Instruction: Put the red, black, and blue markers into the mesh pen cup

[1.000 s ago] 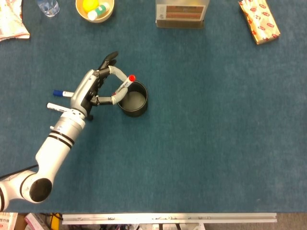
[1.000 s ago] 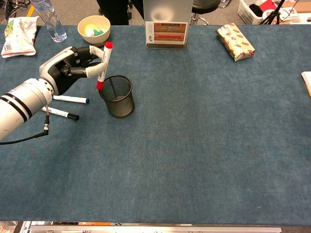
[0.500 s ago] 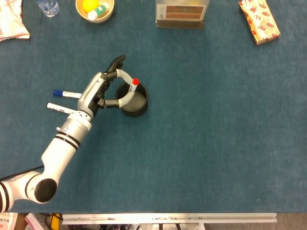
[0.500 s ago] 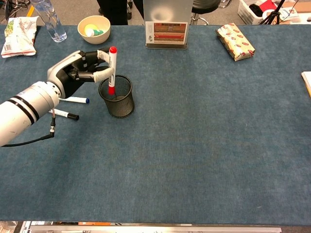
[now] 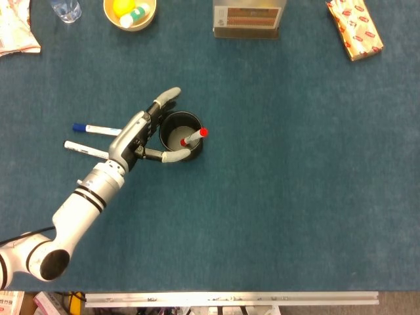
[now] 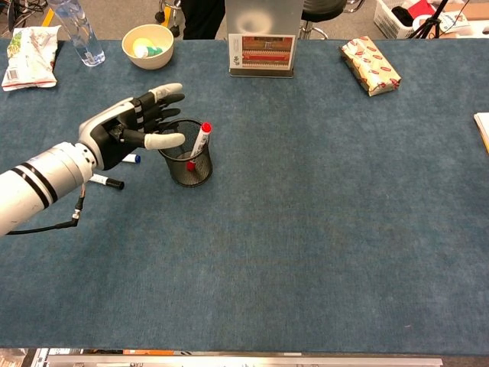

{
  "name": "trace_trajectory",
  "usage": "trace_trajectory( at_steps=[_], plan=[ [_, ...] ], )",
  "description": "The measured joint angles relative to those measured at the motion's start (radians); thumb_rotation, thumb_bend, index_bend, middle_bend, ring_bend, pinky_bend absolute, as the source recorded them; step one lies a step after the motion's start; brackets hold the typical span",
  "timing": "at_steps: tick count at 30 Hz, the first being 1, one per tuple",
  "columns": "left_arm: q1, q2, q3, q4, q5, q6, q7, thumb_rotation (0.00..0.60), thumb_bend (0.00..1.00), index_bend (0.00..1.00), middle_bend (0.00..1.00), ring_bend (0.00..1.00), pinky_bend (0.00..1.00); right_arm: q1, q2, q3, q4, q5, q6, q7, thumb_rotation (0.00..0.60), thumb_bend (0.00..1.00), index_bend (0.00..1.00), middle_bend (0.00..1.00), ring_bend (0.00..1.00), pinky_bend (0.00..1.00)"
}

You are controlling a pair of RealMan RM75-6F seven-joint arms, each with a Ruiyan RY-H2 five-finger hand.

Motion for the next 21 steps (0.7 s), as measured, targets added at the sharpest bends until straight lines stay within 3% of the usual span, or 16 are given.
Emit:
trace_trajectory(
  at_steps=[3, 9, 14, 21],
  plan=[
    [0.001, 0.013, 0.006, -0.003, 0.006, 0.008, 0.002, 0.6, 0.07, 0.02, 0.0, 0.0, 0.03, -0.001, 0.002, 0.0, 0.0, 0.0, 0.002, 0.001, 0.6, 0.0, 0.14, 0.17, 0.13, 0.3],
    [0.009, 0.053, 0.019, -0.029, 0.005, 0.041, 0.135, 0.6, 0.07, 0.22, 0.0, 0.0, 0.04, -0.004, 0.009, 0.002, -0.004, 0.0, 0.008, -0.001, 0.6, 0.0, 0.14, 0.17, 0.13, 0.3],
    [0.016, 0.099, 0.03, -0.07, -0.018, 0.088, 0.403, 0.6, 0.07, 0.31, 0.0, 0.0, 0.04, 0.0, 0.005, 0.001, -0.009, -0.004, 0.001, -0.013, 0.6, 0.0, 0.14, 0.17, 0.13, 0.3],
    [0.02, 0.185, 0.043, -0.145, -0.056, 0.16, 0.748, 0.6, 0.12, 0.35, 0.0, 0.0, 0.03, 0.004, 0.003, 0.002, -0.012, -0.003, -0.007, -0.022, 0.6, 0.0, 0.14, 0.17, 0.13, 0.3]
  ],
)
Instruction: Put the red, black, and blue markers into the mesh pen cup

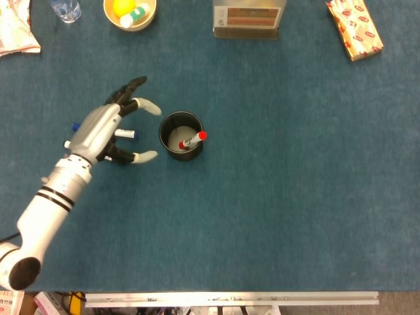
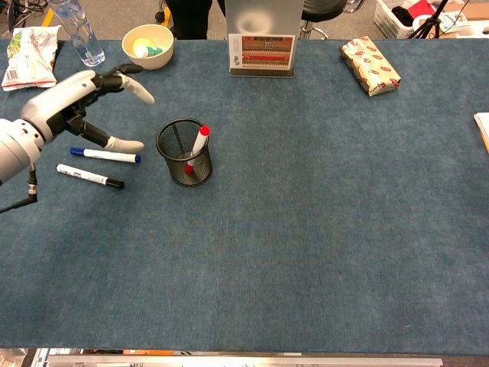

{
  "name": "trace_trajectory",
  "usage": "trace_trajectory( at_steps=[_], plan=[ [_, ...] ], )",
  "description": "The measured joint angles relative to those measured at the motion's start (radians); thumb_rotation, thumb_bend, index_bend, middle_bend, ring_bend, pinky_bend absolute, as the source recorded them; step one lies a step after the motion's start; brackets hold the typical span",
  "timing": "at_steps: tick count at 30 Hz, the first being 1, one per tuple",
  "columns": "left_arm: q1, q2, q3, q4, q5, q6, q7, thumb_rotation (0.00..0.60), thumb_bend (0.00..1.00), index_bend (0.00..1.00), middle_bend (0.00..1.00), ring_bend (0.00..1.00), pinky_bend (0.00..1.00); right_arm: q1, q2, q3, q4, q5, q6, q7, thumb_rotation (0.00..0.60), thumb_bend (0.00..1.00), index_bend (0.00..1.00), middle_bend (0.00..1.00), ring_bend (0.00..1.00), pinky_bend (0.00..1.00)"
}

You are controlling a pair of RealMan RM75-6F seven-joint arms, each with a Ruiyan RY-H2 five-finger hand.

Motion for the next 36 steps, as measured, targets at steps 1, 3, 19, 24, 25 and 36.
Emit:
trace_trajectory(
  at_steps=[1, 3, 19, 24, 25, 36],
  plan=[
    [0.001, 0.014, 0.004, -0.005, 0.001, 0.012, 0.042, 0.6, 0.13, 0.36, 0.0, 0.0, 0.03, 0.0, 0.001, 0.0, 0.0, 0.0, 0.0, 0.0, 0.6, 0.0, 0.14, 0.17, 0.13, 0.3],
    [0.002, 0.032, 0.012, -0.006, 0.004, 0.028, 0.1, 0.6, 0.13, 0.37, 0.0, 0.0, 0.03, -0.001, 0.003, 0.0, -0.001, 0.0, 0.001, -0.001, 0.6, 0.0, 0.14, 0.17, 0.13, 0.3],
    [0.002, 0.14, 0.124, 0.03, 0.044, 0.046, 0.505, 0.6, 0.16, 0.39, 0.0, 0.0, 0.01, 0.007, 0.046, 0.009, -0.045, -0.025, 0.01, -0.059, 0.6, 0.0, 0.14, 0.17, 0.13, 0.3],
    [0.01, 0.138, 0.175, 0.074, 0.064, 0.029, 0.551, 0.6, 0.16, 0.39, 0.0, 0.0, 0.01, 0.011, 0.074, 0.014, -0.081, -0.026, 0.005, -0.098, 0.6, 0.0, 0.14, 0.17, 0.13, 0.3],
    [0.012, 0.129, 0.183, 0.095, 0.074, 0.024, 0.535, 0.6, 0.16, 0.38, 0.0, 0.0, 0.01, 0.013, 0.079, 0.016, -0.086, -0.026, 0.003, -0.104, 0.6, 0.0, 0.14, 0.17, 0.13, 0.3],
    [0.002, 0.012, 0.225, 0.278, 0.173, -0.013, 0.382, 0.6, 0.16, 0.38, 0.0, 0.0, 0.01, 0.011, 0.095, 0.017, -0.097, -0.019, 0.0, -0.112, 0.6, 0.0, 0.14, 0.18, 0.13, 0.3]
  ],
)
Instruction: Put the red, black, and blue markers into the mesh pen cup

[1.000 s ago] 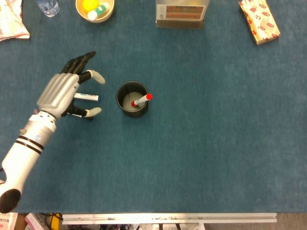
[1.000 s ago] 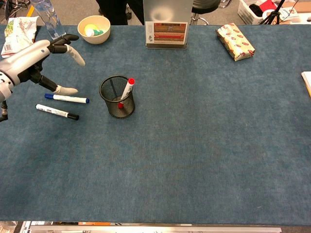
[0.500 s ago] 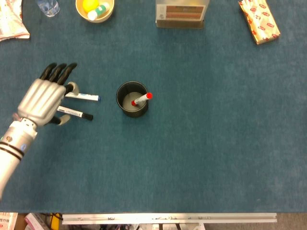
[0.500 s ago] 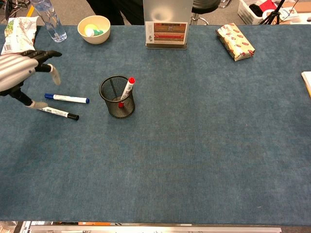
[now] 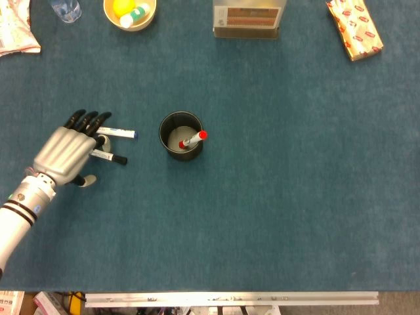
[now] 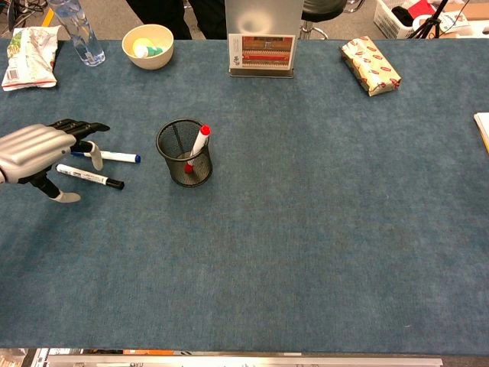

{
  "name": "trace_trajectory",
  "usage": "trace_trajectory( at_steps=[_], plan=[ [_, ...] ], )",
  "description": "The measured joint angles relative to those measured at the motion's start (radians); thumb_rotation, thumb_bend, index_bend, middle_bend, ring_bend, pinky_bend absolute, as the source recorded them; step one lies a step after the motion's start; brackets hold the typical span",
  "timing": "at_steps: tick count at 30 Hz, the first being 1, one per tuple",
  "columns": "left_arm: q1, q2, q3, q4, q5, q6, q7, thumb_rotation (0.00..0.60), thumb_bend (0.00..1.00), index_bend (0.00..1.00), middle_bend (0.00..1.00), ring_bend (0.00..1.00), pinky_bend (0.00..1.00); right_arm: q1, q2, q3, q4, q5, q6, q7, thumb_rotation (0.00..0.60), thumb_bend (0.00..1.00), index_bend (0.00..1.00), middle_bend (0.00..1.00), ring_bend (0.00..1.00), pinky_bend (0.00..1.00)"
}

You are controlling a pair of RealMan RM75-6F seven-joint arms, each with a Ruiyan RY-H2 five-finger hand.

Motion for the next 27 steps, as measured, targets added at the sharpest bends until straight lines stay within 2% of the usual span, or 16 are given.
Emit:
trace_trajectory(
  at_steps=[11, 19, 27],
  plan=[
    [-0.013, -0.075, 0.002, 0.101, 0.062, 0.031, -0.103, 0.6, 0.18, 0.39, 0.0, 0.0, 0.01, -0.006, -0.004, -0.003, 0.011, 0.002, 0.004, 0.014, 0.6, 0.0, 0.14, 0.18, 0.13, 0.3],
    [-0.023, -0.091, 0.0, 0.122, 0.047, 0.008, -0.09, 0.6, 0.3, 0.42, 0.0, 0.0, 0.01, -0.006, -0.007, -0.009, 0.015, 0.006, -0.006, 0.018, 0.6, 0.0, 0.14, 0.17, 0.13, 0.3],
    [-0.034, -0.095, -0.004, 0.13, 0.013, -0.031, -0.062, 0.6, 0.33, 0.43, 0.0, 0.0, 0.01, -0.008, -0.009, -0.01, 0.021, 0.009, -0.006, 0.026, 0.6, 0.0, 0.14, 0.17, 0.13, 0.3]
  ],
)
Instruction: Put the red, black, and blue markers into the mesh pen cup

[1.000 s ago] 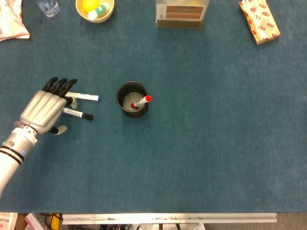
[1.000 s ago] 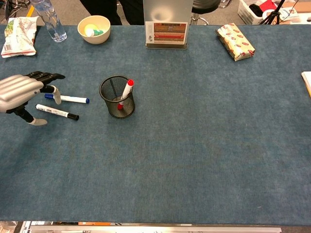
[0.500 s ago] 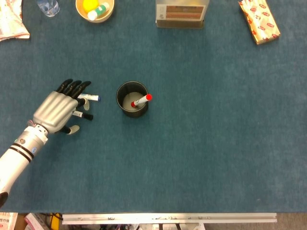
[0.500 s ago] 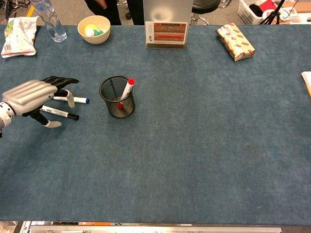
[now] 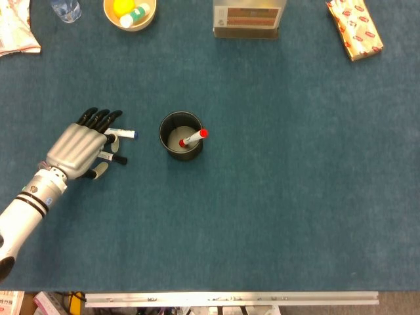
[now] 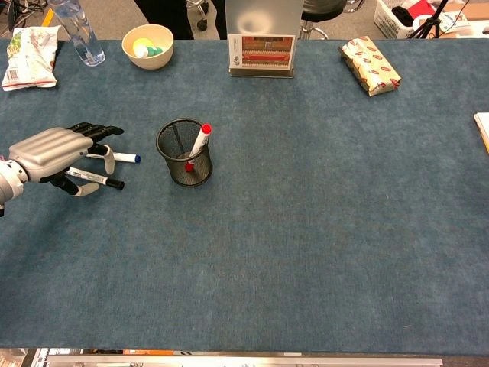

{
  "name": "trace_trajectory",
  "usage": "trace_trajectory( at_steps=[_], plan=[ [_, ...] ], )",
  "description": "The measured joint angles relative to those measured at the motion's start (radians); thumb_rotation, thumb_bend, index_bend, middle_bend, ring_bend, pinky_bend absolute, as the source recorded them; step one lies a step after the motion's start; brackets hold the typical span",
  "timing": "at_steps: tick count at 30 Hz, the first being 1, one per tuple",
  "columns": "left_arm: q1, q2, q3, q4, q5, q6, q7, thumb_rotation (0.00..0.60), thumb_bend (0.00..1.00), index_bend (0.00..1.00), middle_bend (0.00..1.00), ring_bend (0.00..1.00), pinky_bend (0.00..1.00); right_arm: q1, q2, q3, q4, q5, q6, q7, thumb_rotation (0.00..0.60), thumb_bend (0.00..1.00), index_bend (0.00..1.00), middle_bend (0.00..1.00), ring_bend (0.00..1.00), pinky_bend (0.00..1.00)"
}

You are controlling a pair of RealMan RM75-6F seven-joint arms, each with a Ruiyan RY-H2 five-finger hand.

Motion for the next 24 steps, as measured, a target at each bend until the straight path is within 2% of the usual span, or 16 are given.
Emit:
trace_trajectory(
  at_steps=[24],
  plan=[
    [-0.005, -0.024, 0.005, 0.048, -0.019, -0.019, -0.004, 0.6, 0.33, 0.46, 0.0, 0.0, 0.01, -0.002, -0.006, -0.001, 0.008, 0.004, -0.002, 0.005, 0.6, 0.0, 0.14, 0.17, 0.13, 0.3]
  ],
)
